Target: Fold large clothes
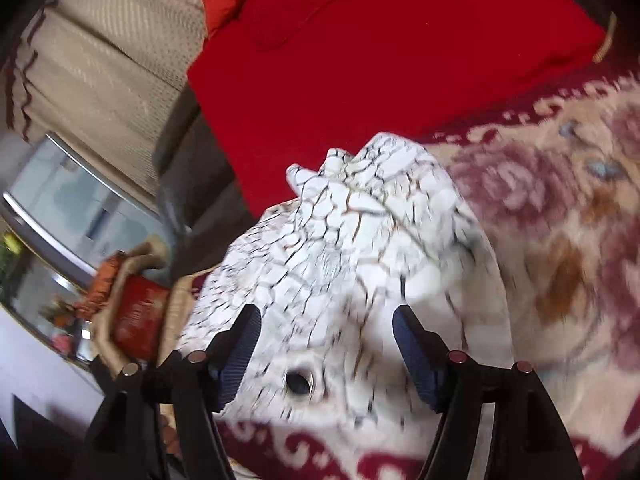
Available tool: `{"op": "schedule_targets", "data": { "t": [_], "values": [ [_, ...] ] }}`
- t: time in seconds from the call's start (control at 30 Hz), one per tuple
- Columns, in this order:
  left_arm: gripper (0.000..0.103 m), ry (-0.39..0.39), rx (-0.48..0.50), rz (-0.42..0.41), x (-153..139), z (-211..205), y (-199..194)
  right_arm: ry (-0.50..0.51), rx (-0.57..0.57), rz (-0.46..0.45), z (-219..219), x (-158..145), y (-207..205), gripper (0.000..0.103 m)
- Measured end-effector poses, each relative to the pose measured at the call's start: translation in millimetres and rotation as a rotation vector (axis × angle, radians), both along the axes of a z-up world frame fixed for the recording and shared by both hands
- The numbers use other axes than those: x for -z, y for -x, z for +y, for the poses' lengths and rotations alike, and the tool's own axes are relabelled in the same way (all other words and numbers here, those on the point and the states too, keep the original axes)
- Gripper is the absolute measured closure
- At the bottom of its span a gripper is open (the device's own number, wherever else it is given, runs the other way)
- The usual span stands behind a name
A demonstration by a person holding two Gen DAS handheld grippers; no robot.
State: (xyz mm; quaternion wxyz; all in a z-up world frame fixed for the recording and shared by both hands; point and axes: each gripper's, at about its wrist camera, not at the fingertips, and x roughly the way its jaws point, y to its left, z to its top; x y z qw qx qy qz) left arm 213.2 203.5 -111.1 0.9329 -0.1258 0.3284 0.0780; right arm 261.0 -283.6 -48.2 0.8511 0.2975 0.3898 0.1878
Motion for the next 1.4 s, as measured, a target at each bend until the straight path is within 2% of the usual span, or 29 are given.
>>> {"op": "schedule_targets", "data": {
  "t": [0.13,0.27,0.37,0.5,0.7,0.77,0.8,0.93,1.03,1.13,1.2,1.23,1.27,1.37,1.4],
  "values": [
    [0.022,0.08,0.036,0.02,9,-11,21,-0.028,0.024,0.023,-5,4,23,0.031],
    [0.022,0.106,0.04,0.018,15,-18,39,-0.16,0.017,0.095,-13,25,38,0.03],
    [0.022,0.227,0.051,-0.004,19,-14,54,-0.213,0.015,0.148,-12,43,45,0.029],
    [0.022,0.354,0.066,0.083,35,-13,47,-0.227,0.033,0.208,-5,60,39,0.029],
    [0.022,0.494,0.042,0.134,54,-3,32,-0.337,0.127,0.288,-12,89,28,0.027],
    [0.021,0.554,0.0,0.135,61,6,25,-0.35,0.16,0.278,-13,90,24,0.027],
    [0.02,0.617,-0.037,0.129,66,14,21,-0.356,0.175,0.265,-14,90,21,0.025],
    [0.017,0.772,-0.117,0.074,78,25,16,-0.401,0.246,0.195,-14,89,12,0.023],
    [0.017,0.792,-0.132,0.008,77,25,17,-0.427,0.295,0.115,-14,83,7,0.023],
    [0.017,0.758,-0.126,-0.019,75,20,15,-0.324,0.315,0.104,-4,80,-4,0.023],
    [0.017,0.745,-0.121,-0.024,74,19,17,-0.257,0.332,0.095,2,79,-8,0.03],
    [0.017,0.748,-0.119,-0.027,74,19,18,-0.221,0.34,0.083,4,77,-9,0.052],
    [0.017,0.758,-0.117,-0.031,74,21,19,-0.181,0.34,0.073,6,76,-9,0.065],
    [0.022,0.767,-0.108,-0.031,74,25,19,-0.146,0.324,0.054,8,73,-6,0.074],
    [0.026,0.766,-0.106,-0.03,74,27,21,-0.088,0.316,0.025,13,65,-4,0.075]
  ]
}}
